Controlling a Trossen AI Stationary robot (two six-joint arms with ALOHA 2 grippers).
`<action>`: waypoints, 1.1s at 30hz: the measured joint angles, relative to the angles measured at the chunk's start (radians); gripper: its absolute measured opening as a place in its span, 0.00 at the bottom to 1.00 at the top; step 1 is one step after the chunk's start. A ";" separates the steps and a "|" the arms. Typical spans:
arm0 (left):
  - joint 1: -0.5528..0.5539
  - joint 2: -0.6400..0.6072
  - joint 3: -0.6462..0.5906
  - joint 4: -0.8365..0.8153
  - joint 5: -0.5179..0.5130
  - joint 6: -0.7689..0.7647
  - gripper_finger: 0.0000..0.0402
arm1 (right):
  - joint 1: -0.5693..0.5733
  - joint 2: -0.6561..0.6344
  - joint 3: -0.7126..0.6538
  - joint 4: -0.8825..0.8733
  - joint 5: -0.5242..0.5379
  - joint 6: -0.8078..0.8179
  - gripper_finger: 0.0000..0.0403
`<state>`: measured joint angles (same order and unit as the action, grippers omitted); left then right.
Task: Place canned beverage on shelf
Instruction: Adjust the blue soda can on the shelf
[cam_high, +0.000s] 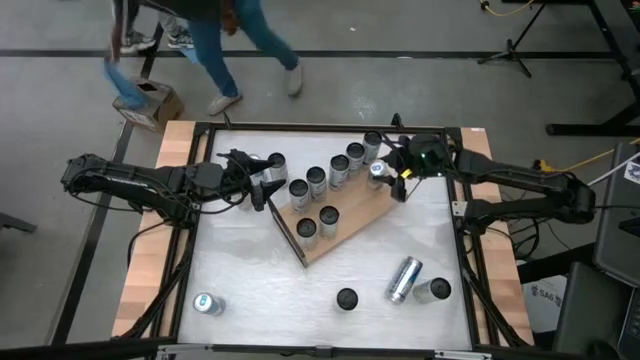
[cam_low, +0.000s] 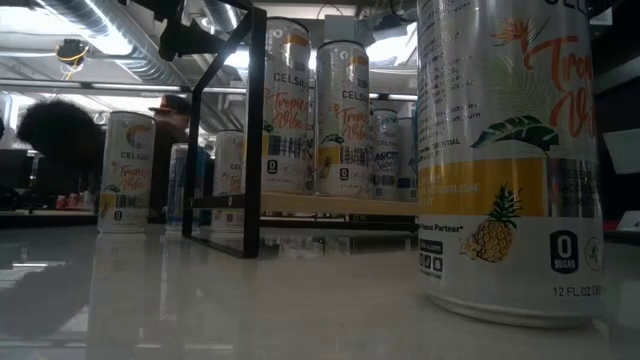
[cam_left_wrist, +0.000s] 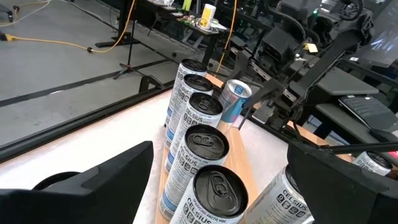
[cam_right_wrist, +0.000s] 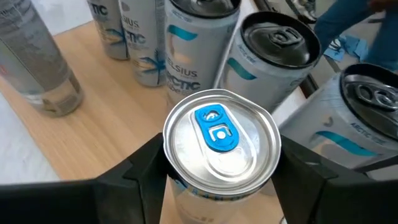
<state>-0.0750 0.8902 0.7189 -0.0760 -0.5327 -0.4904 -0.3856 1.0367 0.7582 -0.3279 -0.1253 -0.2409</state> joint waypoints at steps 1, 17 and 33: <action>0.000 0.000 0.000 0.000 0.000 0.000 0.91 | -0.009 0.000 0.000 0.001 -0.009 -0.003 0.55; 0.000 0.000 0.000 -0.001 0.000 0.000 0.91 | -0.042 0.023 0.000 -0.004 -0.049 -0.029 0.55; 0.000 0.000 0.000 -0.002 0.000 0.003 0.91 | -0.042 0.050 0.000 -0.030 -0.013 -0.029 0.55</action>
<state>-0.0750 0.8902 0.7189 -0.0780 -0.5327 -0.4877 -0.4274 1.0866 0.7583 -0.3575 -0.1385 -0.2703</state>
